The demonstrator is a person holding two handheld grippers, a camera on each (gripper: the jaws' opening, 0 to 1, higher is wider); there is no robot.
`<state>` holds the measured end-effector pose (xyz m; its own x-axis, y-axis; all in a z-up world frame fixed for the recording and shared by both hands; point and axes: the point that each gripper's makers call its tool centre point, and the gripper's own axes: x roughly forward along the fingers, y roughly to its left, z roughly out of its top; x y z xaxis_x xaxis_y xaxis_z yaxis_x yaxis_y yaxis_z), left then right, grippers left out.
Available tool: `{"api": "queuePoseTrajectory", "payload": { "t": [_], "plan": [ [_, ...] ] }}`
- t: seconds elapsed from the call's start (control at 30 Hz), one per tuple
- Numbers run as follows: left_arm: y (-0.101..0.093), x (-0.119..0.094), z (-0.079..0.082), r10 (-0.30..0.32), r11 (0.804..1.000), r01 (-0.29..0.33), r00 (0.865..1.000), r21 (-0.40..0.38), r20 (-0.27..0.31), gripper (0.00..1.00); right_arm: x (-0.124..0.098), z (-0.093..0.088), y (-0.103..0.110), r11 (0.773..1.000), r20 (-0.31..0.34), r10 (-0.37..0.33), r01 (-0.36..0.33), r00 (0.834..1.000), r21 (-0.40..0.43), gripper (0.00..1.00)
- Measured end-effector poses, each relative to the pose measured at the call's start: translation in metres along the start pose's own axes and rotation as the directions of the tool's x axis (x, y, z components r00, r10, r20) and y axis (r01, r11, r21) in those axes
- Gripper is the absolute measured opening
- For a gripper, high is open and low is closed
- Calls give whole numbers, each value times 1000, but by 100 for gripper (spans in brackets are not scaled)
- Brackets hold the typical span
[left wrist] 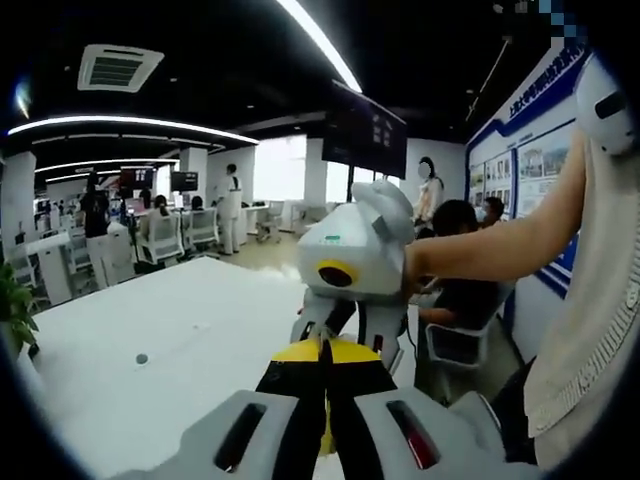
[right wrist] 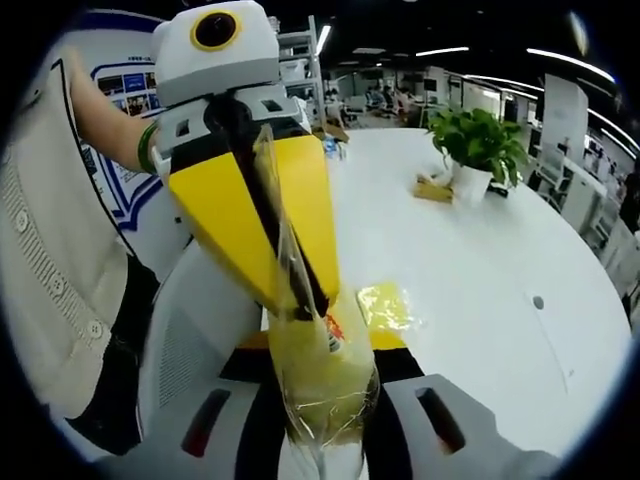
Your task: Compare the silicone blocks by pressing each to a similar depth, holding the contact briefly, and releasing to observe deformation and rebound differences across the visible hardness samples.
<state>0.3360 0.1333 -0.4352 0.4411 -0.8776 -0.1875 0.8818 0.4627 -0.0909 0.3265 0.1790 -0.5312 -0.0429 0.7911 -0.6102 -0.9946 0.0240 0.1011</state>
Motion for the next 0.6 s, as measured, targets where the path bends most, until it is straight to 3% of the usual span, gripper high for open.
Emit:
{"api": "queuePoseTrajectory", "payload": {
  "t": [0.6],
  "plan": [
    [4, -3, -8, 7, 998, -7, 1000, -56, 6, 0, 6, -6, 1, 1000, -35, 11, -11, 999, -19, 24]
  ]
}}
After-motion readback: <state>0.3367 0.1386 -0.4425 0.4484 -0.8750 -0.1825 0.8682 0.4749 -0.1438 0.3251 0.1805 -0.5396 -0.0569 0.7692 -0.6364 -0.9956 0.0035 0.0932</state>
